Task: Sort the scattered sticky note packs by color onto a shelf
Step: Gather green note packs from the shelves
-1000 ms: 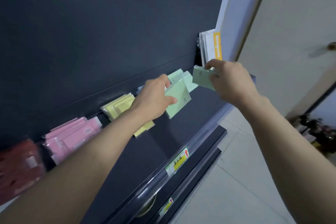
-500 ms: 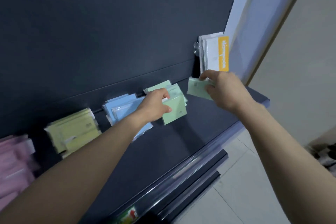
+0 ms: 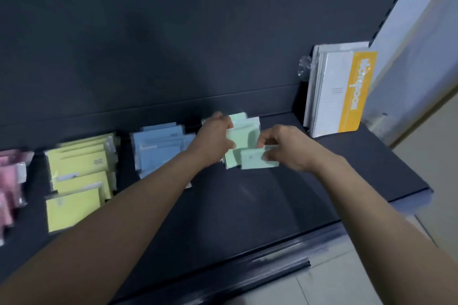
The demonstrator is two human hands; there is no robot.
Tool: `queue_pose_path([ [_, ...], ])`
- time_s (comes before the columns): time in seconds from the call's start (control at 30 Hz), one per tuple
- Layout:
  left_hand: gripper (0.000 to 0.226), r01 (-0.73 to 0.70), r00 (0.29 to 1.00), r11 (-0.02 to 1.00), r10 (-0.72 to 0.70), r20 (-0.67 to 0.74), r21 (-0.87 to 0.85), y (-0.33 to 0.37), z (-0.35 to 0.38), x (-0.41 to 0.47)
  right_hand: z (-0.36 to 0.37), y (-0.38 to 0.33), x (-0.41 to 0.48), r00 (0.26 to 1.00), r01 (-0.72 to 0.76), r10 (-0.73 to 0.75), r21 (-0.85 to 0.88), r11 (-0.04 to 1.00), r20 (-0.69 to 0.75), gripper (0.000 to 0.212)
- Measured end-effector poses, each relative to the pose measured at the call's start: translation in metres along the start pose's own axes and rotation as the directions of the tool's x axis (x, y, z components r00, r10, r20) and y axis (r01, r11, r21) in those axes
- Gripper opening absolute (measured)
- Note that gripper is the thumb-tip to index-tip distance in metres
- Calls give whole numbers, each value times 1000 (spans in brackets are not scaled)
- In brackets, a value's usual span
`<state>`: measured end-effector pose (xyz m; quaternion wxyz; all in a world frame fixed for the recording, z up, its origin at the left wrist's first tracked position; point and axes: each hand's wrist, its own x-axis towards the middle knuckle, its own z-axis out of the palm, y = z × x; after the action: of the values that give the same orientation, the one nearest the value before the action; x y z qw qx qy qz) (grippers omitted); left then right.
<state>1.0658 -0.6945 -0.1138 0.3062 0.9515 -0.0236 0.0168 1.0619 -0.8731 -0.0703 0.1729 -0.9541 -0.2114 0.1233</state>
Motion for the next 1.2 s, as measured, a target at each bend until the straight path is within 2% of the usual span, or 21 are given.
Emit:
queue_pose_path([
  [0.1, 39, 7, 1000, 1000, -7, -9, 8, -2, -1, 0, 12, 0, 16, 998, 38, -39, 15, 999, 42, 16],
  [0.17, 39, 7, 1000, 1000, -7, -16, -4, -5, -4, -5, 20, 0, 26, 999, 40, -40, -2, 999, 11, 15],
  [0.27, 34, -19, 997, 1000, 19, -71, 4, -7, -13, -17, 28, -3, 35, 998, 0, -5, -76, 997, -68, 17],
  [0.4, 28, -58, 990, 998, 62, -130, 28, -4, -30, -36, 29, -9, 40, 995, -79, 62, -236, 969, -80, 35],
  [0.5, 22, -91, 983, 995, 95, -156, 33, -5, -48, -59, 22, -21, 41, 992, -91, 61, -286, 954, -114, 33],
  [0.6, 19, -94, 977, 995, 100, -189, 44, -13, -74, -88, 12, -56, 35, 987, -26, -17, -261, 965, -161, 25],
  [0.77, 15, -40, 943, 992, 77, -324, 119, -33, -138, -150, 2, -159, 9, 952, 215, -248, -184, 959, -177, 16],
  [0.83, 14, -27, 918, 983, 96, -384, 183, -43, -171, -183, 3, -209, -6, 915, 324, -358, -193, 926, -187, 16],
  [0.93, 17, 57, 874, 962, 80, -480, 265, -64, -220, -243, 10, -286, -31, 817, 495, -544, -249, 832, -193, 20],
  [1.07, 19, 227, 790, 920, 16, -613, 318, -101, -277, -342, 35, -392, -64, 679, 659, -711, -274, 700, -182, 24],
  [1.2, 21, 450, 676, 848, -118, -727, 280, -137, -319, -459, 84, -507, -106, 502, 821, -849, -218, 527, -162, 23],
])
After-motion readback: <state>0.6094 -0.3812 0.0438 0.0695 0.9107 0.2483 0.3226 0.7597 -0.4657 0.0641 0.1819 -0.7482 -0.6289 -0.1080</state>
